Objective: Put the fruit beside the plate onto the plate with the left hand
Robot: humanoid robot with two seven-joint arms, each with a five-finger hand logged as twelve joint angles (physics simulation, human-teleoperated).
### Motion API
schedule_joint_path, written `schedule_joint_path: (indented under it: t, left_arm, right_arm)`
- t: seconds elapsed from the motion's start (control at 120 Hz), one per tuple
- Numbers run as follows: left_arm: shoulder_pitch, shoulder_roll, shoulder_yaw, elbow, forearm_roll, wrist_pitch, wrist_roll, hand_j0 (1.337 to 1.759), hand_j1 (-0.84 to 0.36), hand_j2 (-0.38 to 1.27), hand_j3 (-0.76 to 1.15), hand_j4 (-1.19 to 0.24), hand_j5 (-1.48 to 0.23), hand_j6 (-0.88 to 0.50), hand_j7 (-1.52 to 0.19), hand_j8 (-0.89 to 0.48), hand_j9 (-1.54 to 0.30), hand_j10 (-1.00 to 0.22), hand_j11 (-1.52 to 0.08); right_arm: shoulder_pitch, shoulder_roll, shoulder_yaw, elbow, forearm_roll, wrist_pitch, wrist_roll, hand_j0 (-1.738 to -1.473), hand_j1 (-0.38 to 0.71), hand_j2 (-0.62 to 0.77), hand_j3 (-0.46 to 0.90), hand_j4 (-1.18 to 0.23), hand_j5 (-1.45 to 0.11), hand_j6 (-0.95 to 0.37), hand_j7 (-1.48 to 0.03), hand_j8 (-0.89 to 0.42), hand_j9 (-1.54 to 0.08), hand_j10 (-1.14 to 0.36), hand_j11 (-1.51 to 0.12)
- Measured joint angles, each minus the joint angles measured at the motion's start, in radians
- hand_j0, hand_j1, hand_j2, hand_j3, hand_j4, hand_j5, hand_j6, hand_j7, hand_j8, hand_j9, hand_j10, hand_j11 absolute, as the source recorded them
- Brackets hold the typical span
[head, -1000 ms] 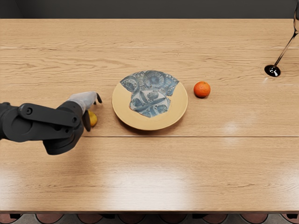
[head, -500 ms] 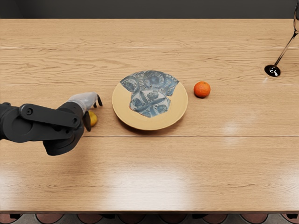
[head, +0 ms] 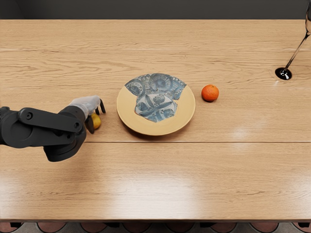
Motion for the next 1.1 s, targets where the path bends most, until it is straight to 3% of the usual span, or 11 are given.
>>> schedule_joint_path:
  t: [0.55, 0.583, 0.667, 0.708, 1.1]
  left_arm:
    - [0.004, -0.001, 0.000, -0.001, -0.001, -0.016, 0.000, 1.655, -0.27, 0.19, 0.00, -0.58, -0.75, -0.49, -0.75, -0.47, -0.76, -0.58, -0.76]
    - [0.007, -0.001, -0.001, 0.000, 0.004, -0.019, 0.000, 1.654, -0.28, 0.11, 0.15, -0.61, -0.74, -0.48, -0.76, -0.44, -0.78, -0.59, -0.78]
    - [0.008, 0.000, -0.001, 0.000, 0.009, -0.024, 0.001, 1.648, -0.29, 0.11, 0.17, -0.66, -0.74, -0.49, -0.72, -0.42, -0.82, -0.61, -0.82]
    - [0.009, -0.001, -0.001, 0.000, 0.009, -0.027, 0.001, 1.652, -0.29, 0.05, 0.27, -0.67, -0.75, -0.41, -0.82, -0.39, -0.84, -0.61, -0.84]
    - [0.009, 0.001, -0.002, 0.000, 0.014, -0.062, 0.000, 1.652, -0.33, -0.07, 0.46, -0.81, -0.87, -0.23, -1.03, -0.26, -0.98, -0.47, -1.04]
  right_arm:
    - [0.000, 0.000, 0.000, 0.000, 0.000, 0.000, 0.000, -1.658, -0.35, 0.00, 0.00, 0.00, 0.00, 0.00, 0.00, 0.00, 0.00, 0.00, 0.00]
    - [0.000, 0.000, 0.000, 0.000, 0.000, 0.000, 0.000, -1.658, -0.35, 0.00, 0.00, 0.00, 0.00, 0.00, 0.00, 0.00, 0.00, 0.00, 0.00]
    - [0.000, 0.000, 0.000, 0.000, 0.000, 0.000, 0.000, -1.658, -0.35, 0.00, 0.00, 0.00, 0.00, 0.00, 0.00, 0.00, 0.00, 0.00, 0.00]
    - [0.000, 0.000, 0.000, 0.000, 0.000, 0.000, 0.000, -1.658, -0.35, 0.00, 0.00, 0.00, 0.00, 0.00, 0.00, 0.00, 0.00, 0.00, 0.00]
    - [0.000, 0.000, 0.000, 0.000, 0.000, 0.000, 0.000, -1.658, -0.35, 0.00, 0.00, 0.00, 0.00, 0.00, 0.00, 0.00, 0.00, 0.00, 0.00]
